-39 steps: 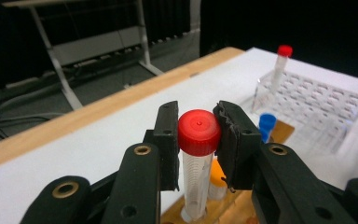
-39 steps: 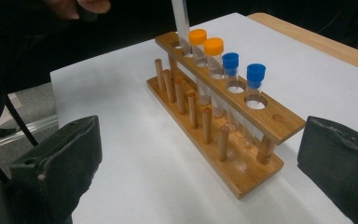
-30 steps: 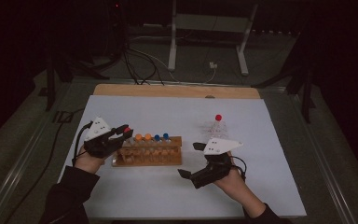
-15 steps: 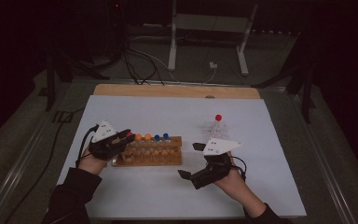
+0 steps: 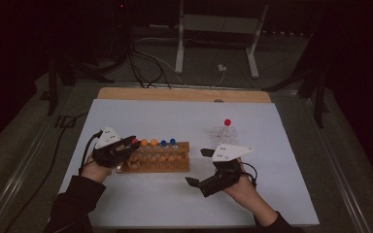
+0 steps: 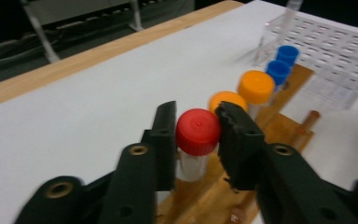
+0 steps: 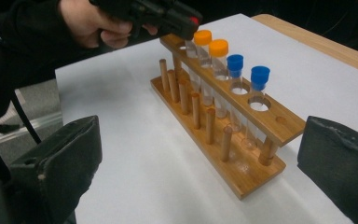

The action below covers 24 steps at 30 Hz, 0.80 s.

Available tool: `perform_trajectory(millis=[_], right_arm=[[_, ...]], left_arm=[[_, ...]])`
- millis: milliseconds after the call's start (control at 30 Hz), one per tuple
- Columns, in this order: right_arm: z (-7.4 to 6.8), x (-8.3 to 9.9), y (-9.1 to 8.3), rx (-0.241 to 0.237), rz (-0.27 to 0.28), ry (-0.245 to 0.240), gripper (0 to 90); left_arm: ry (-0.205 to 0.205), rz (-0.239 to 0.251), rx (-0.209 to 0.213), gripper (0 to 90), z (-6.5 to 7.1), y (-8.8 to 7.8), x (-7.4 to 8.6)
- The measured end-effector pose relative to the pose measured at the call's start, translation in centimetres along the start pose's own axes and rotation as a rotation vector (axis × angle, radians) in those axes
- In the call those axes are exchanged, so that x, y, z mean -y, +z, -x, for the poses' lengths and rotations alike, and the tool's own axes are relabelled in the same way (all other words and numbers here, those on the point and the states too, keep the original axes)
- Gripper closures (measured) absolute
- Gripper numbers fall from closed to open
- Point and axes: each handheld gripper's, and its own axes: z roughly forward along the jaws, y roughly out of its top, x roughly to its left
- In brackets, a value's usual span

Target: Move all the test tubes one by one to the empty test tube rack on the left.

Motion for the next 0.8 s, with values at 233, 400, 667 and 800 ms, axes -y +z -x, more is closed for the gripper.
perform_trajectory(millis=[233, 400, 667, 800], right_arm=[[0.5, -0.2, -0.7, 0.022, 0.016, 0.002, 0.0], [1.2, -0.2, -1.3, 0.052, 0.038, 0.009, 0.0], [3.4, -0.1, -2.8, 0.142, 0.060, 0.026, 0.0], [4.7, 0.2, -3.5, 0.176, 0.077, 0.050, 0.0]], left_arm=[[-0.006, 0.021, 0.015, 38.3, 0.2, -1.4, -0.4], [-0.016, 0.035, 0.076, 16.2, 0.9, -2.3, -0.9], [0.003, 0.038, 0.169, 4.6, 2.3, -3.1, -1.1], [0.010, 0.059, 0.210, 2.4, 2.6, -3.8, -1.0]])
